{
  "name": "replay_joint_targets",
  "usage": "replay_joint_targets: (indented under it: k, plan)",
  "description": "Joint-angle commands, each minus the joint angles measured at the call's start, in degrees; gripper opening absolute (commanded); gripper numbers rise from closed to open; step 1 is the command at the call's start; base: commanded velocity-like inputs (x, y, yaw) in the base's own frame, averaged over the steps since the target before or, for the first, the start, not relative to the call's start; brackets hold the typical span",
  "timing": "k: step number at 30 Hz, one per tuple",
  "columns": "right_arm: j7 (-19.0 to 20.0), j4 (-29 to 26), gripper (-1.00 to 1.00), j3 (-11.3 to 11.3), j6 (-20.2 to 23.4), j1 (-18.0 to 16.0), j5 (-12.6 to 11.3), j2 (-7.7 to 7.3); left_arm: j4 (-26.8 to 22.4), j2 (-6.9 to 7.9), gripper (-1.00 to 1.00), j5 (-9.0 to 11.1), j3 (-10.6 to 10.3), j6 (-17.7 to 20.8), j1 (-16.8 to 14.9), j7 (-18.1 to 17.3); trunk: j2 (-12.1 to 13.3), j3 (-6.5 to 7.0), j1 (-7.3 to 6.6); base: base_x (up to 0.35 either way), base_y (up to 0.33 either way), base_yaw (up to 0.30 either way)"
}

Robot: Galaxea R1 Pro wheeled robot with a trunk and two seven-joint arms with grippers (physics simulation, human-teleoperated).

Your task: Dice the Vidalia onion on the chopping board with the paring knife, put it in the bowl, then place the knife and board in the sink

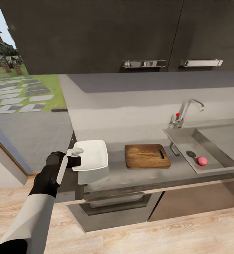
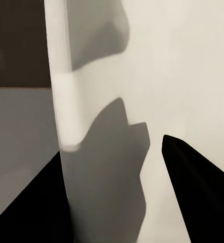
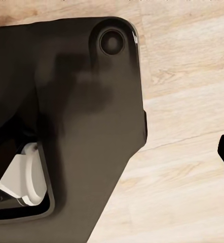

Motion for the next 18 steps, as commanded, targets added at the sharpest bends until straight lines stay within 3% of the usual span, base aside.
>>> replay_joint_targets:
  k: [1, 16, 17, 18]
  plan:
    - [-0.03, -0.11, 1.00, -0.26, -0.08, 0.03, 0.17, 0.05, 0.00, -0.03, -1.00, 0.23, 0.12, 0.25, -0.05, 0.18, -0.10, -0.08, 0.03, 0.000, 0.000, 0.000]
    - [-0.03, -0.11, 1.00, -0.26, -0.09, 0.03, 0.17, 0.05, -0.14, 0.09, -1.00, 0.16, 0.12, 0.25, -0.05, 0.19, -0.10, -0.07, 0.03, 0.000, 0.000, 0.000]
    - [-0.06, -0.11, 1.00, -0.26, -0.09, 0.03, 0.17, 0.05, -0.18, 0.09, 1.00, 0.15, 0.12, 0.25, -0.05, 0.19, -0.10, -0.07, 0.03, 0.000, 0.000, 0.000]
    - [-0.05, -0.11, 1.00, -0.26, -0.09, 0.03, 0.17, 0.05, -0.22, 0.09, 1.00, 0.15, 0.12, 0.25, -0.05, 0.19, -0.10, -0.07, 0.03, 0.000, 0.000, 0.000]
